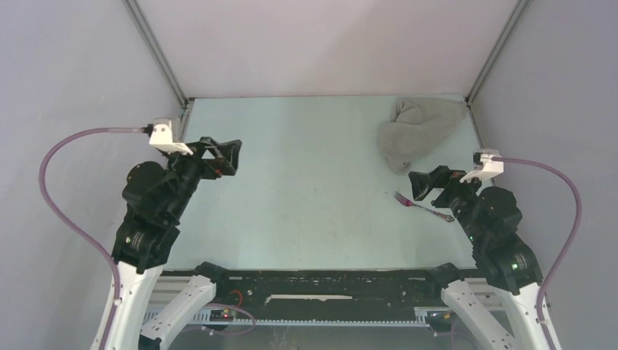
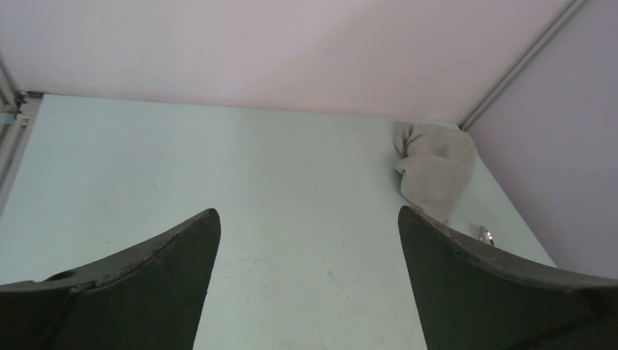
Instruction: Fold the napkin into a case and place the utensils inside
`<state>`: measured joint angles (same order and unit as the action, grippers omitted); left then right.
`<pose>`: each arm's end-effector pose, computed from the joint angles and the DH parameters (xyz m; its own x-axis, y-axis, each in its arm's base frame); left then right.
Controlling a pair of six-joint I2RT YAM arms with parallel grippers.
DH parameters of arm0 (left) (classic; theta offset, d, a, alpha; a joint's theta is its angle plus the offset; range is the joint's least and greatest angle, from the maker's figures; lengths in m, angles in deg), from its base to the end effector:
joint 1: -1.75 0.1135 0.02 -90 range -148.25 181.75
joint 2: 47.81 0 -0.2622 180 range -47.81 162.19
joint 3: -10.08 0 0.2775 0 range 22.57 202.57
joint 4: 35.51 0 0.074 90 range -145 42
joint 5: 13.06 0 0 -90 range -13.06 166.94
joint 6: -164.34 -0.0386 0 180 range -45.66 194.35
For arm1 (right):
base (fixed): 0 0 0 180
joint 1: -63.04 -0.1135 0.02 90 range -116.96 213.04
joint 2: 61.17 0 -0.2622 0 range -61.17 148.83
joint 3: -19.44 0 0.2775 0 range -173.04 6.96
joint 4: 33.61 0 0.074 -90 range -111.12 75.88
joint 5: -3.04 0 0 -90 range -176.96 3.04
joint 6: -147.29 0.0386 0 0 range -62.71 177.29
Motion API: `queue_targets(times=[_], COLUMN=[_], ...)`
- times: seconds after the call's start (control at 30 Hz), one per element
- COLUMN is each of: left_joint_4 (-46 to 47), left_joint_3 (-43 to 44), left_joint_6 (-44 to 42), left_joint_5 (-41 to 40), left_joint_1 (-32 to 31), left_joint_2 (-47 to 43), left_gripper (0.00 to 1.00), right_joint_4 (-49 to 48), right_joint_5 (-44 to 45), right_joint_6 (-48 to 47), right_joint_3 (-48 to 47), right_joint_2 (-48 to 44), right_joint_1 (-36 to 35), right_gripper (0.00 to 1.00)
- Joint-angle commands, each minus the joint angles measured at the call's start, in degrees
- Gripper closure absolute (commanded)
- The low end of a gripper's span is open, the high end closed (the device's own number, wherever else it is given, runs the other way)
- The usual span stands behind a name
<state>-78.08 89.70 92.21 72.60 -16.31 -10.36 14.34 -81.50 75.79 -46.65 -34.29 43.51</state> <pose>0.1245 -0.0375 0.4584 -0.0791 -0.2960 -0.9519 0.2237 0.9253 -0.3063 0.1070 0.0341 0.3904 -0.2133 0.2595 -0.9419 -0.1861 0.9356 0.2999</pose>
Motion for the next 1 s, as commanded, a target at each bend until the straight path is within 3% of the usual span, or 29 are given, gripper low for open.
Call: queue_targets(times=[0.0, 0.3, 0.37, 0.47, 0.6, 0.8, 0.97], left_joint_4=[5.34, 9.19, 9.87, 11.11, 11.09, 11.97, 12.23], left_joint_3=[0.78, -2.38, -3.58, -5.87, -6.9, -7.79, -8.06], left_joint_6=[-4.43, -8.56, -8.88, -9.1, -9.7, -9.78, -9.26], left_joint_5=[-1.33, -2.02, -1.65, -0.92, -0.69, 0.17, 1.31], left_joint_1=[-2.74, -4.43, -4.5, -4.56, -4.61, -4.53, -4.55], left_joint_2=[3.38, 6.77, 6.81, 6.8, 7.2, 7.27, 7.83], left_gripper=[0.0, 0.0, 0.0, 0.0, 0.0, 0.0, 0.0], right_joint_4=[-4.63, -12.12, -15.06, -20.08, -23.07, -26.15, -30.09], right_joint_5=[4.31, 11.85, 7.27, -5.06, -10.16, -11.28, -13.39], right_joint_6=[0.89, 4.15, 6.87, 12.13, 18.35, 29.6, 32.56], right_joint_3=[1.28, 2.24, 1.96, 1.0, -3.12, -9.05, -11.17], right_joint_2=[2.94, 20.67, 26.55, 36.07, 49.67, 66.01, 73.83], right_joint_1=[-0.15, 1.81, 6.31, 14.83, 22.8, 24.35, 24.32], right_gripper=[0.0, 0.01, 0.03, 0.14, 0.19, 0.23, 0.3])
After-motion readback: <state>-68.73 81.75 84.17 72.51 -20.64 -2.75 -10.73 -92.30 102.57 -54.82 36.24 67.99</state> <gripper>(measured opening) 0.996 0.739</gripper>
